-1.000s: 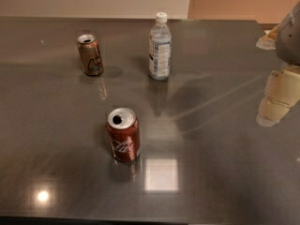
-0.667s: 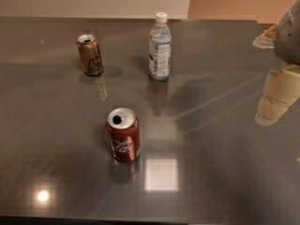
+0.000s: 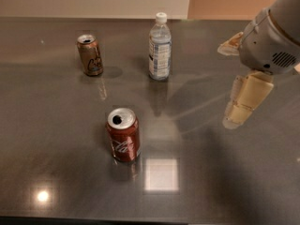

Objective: Pick coke can

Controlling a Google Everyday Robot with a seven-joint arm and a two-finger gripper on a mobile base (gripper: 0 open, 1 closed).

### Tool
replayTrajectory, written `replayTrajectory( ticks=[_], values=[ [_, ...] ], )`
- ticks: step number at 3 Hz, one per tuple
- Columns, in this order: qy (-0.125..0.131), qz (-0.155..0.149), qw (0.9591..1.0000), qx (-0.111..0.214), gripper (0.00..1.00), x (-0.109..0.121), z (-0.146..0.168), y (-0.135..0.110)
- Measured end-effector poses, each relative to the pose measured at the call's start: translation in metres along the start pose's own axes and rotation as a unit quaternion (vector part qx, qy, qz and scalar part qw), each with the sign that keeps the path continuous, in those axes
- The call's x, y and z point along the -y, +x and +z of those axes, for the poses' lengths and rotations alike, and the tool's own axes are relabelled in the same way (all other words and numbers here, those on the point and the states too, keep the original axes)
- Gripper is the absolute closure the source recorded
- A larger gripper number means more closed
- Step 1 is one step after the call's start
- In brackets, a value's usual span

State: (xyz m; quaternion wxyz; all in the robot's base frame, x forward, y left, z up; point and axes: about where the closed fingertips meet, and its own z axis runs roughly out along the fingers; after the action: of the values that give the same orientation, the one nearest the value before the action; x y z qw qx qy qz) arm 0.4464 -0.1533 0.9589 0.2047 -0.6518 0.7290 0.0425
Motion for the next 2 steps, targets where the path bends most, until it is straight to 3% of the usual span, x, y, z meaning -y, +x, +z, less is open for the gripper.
replayTrajectory(
  ticks=[1,2],
  values=[
    [-0.032,-0.020,0.9985,0.039,0.00,-0.011,0.025,-0.027],
    [-0.057,-0.042,0.9941,0.082,0.00,-0.027,0.041,-0.054]
  ],
)
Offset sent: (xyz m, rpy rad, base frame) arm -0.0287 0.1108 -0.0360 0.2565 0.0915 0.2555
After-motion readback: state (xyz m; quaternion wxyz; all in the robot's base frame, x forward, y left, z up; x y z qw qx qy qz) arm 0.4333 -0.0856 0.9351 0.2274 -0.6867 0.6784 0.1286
